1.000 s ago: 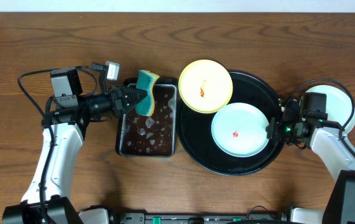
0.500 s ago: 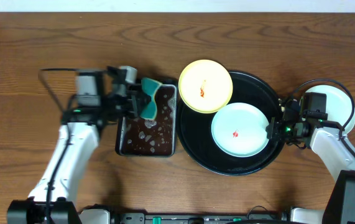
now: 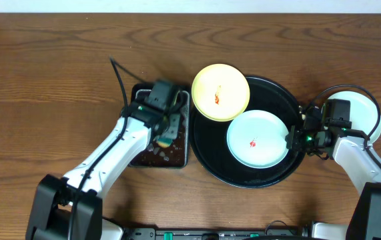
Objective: Clean dirty plates on tray and stack at the side
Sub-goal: 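Scrub the pale blue plate with the sponge in the left gripper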
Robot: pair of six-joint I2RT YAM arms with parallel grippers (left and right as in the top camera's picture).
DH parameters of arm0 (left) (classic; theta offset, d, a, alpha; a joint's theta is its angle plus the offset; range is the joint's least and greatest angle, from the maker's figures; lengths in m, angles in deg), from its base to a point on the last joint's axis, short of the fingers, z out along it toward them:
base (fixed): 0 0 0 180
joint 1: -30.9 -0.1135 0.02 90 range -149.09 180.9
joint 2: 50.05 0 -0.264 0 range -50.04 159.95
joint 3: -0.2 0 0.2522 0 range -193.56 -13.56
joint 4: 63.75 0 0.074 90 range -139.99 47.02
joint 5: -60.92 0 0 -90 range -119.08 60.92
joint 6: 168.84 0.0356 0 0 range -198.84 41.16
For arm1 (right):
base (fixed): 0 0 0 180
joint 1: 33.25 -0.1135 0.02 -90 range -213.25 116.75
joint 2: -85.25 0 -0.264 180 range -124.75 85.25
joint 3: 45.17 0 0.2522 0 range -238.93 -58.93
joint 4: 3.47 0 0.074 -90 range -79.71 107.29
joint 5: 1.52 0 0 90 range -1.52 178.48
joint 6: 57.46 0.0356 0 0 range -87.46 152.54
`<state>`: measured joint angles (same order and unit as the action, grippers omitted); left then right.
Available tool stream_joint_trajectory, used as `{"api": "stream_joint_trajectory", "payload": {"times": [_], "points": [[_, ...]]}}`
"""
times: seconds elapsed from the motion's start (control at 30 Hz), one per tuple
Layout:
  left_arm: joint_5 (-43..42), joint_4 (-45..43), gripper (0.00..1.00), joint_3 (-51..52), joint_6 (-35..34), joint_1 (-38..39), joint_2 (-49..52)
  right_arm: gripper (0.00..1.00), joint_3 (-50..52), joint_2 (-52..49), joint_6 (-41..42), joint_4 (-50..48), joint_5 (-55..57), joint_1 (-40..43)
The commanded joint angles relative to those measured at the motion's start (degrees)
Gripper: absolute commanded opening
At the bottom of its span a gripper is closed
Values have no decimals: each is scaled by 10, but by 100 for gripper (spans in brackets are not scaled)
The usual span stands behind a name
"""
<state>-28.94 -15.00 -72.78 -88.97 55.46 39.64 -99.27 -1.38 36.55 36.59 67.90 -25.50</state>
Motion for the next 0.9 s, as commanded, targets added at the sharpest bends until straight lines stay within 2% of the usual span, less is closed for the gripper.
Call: {"api": "stream_joint_trajectory", "payload": {"times": [0.0, 0.13, 0.27, 0.4, 0.7, 0.87], "points": [[-55, -2, 7, -68, -10, 35, -10, 1, 3, -4, 2, -1, -6, -7], [-131, -76, 8, -69, -38, 88, -4, 1, 3, -4, 2, -1, -6, -7], [-148, -160, 7, -69, -105, 145, 29, 1, 3, -4, 2, 2, -6, -7], [-152, -227, 7, -69, -132, 195, 85, 1, 3, -4, 2, 3, -6, -7], [-151, -339, 7, -69, -136, 260, 189, 1, 3, -4, 2, 4, -7, -7], [-149, -333, 7, -69, -141, 263, 222, 1, 3, -4, 2, 5, -7, -7]]}}
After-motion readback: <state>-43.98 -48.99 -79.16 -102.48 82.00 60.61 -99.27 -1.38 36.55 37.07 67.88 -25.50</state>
